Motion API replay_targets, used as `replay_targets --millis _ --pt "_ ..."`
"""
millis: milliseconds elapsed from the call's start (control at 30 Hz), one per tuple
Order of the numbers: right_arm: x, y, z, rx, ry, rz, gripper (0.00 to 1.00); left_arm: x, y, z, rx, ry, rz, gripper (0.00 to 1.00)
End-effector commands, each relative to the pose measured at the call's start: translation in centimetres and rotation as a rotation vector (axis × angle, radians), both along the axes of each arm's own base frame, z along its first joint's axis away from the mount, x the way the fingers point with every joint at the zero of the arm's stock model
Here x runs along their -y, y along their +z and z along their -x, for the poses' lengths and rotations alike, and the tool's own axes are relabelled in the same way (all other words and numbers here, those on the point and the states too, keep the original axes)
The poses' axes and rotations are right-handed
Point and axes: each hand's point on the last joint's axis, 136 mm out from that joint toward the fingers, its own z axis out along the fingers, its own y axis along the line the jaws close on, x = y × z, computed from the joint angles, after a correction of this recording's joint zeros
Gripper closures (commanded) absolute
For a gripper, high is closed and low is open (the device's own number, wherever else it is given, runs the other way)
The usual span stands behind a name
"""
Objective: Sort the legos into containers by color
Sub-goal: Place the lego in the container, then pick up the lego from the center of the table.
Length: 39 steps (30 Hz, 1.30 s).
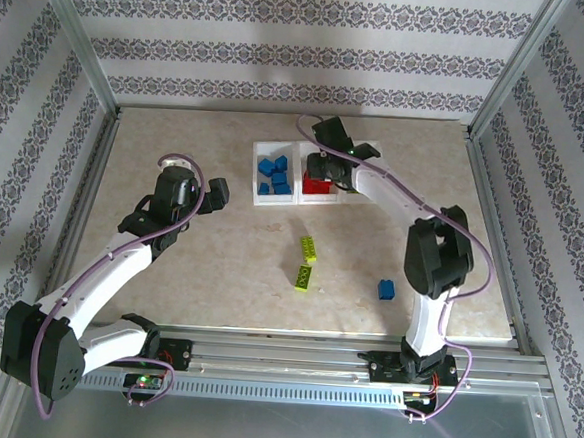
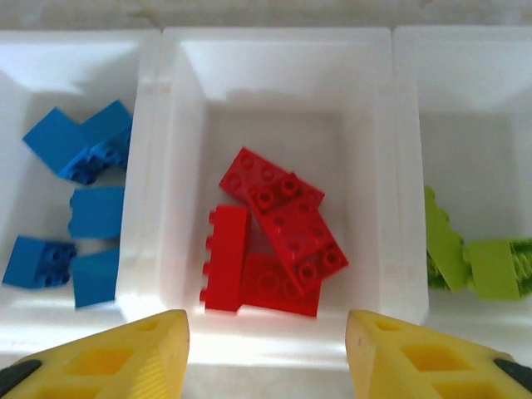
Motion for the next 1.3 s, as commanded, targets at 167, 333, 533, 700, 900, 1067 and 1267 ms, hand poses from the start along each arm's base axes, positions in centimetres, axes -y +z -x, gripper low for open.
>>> replay_targets --millis 167,333,533,700,900,1067,1267 --pt "1.7 -0.4 5.5 -0.017 -0.047 0.032 0.44 0.0 -0.9 -0.1 -0.02 0.009 0.033 0.0" --pt "2.0 -1.1 8.4 -0.036 -0.056 0.031 0.39 0.1 -1.2 -0.3 -0.019 0.004 0.037 0.0" --pt "2.4 -1.6 11.2 -0.049 -0.062 0.055 0.22 0.6 -1.4 -0.7 -0.019 -0.005 0.056 0.0" --pt "2.5 -2.0 13.1 -0.068 -0.058 0.063 0.04 0.9 -2.1 -0.6 -0.038 -0.019 0.061 0.0" --pt "2.5 -2.7 15.1 -0.098 -0.074 0.049 0.02 0.7 -4.5 0.9 -0.086 -0.024 0.063 0.0" --pt "1.7 -3.8 16.3 -0.141 -0.075 0.032 0.02 0.6 -7.3 2.9 -0.147 -0.03 0.086 0.0" --pt "0.3 -5.1 17.3 -0.189 -0.048 0.052 0.02 0.8 -9.5 5.1 -0.176 -0.023 0.161 0.0"
